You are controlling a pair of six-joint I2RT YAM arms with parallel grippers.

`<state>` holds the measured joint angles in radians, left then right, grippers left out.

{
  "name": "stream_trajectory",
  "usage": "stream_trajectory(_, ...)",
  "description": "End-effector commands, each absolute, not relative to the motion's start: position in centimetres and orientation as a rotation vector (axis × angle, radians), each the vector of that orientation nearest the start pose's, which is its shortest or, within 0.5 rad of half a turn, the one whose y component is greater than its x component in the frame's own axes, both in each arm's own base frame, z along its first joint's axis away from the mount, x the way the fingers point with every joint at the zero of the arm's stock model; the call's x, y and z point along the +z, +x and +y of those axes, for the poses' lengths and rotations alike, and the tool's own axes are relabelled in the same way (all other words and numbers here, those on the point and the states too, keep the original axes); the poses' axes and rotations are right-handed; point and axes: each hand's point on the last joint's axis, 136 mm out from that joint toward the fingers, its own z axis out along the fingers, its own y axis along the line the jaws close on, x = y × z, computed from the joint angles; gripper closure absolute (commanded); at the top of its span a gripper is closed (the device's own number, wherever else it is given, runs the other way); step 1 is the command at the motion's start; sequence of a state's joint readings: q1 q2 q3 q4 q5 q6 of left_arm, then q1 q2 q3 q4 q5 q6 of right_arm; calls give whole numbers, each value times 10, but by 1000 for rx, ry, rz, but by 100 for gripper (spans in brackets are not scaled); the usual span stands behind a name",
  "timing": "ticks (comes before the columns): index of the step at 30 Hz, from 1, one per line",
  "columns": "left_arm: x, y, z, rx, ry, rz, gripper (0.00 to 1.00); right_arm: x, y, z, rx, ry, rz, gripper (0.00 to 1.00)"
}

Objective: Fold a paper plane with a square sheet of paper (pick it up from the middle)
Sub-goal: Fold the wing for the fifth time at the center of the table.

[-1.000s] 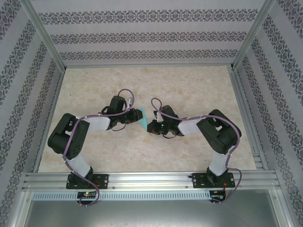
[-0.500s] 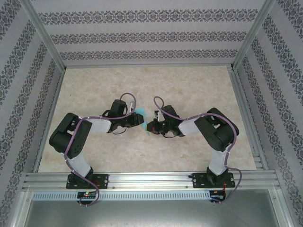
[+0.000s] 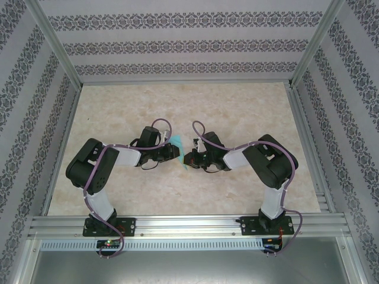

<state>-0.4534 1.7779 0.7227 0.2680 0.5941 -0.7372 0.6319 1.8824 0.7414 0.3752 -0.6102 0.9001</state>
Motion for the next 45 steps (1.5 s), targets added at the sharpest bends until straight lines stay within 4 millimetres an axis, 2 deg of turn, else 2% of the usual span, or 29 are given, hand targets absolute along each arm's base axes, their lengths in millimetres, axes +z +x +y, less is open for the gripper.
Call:
stream_trajectory(1, 35, 325, -268, -1221, 2, 2535, 79, 11, 276, 322, 1379, 28, 2678, 95)
stream_trajectory(12, 18, 326, -263, -1152, -62, 2618, 85, 6, 274, 321, 1368, 28, 2700, 94)
stream_trajectory(22, 1, 321, -250, -1038, -139, 2720, 87, 24, 276, 318, 1311, -79, 2684, 84)
stream_trajectory(32, -4, 319, -247, -1011, -160, 2744, 87, 25, 258, 315, 1345, -133, 2708, 85)
stream_trajectory(38, -5, 318, -246, -1003, -165, 2749, 87, 13, 249, 317, 1330, -140, 2761, 89)
stream_trajectory(42, -6, 318, -246, -1002, -170, 2753, 87, 2, 247, 313, 1245, -135, 2819, 90)
stream_trajectory(45, -6, 317, -246, -1002, -171, 2755, 87, 12, 252, 312, 1210, -146, 2795, 87)
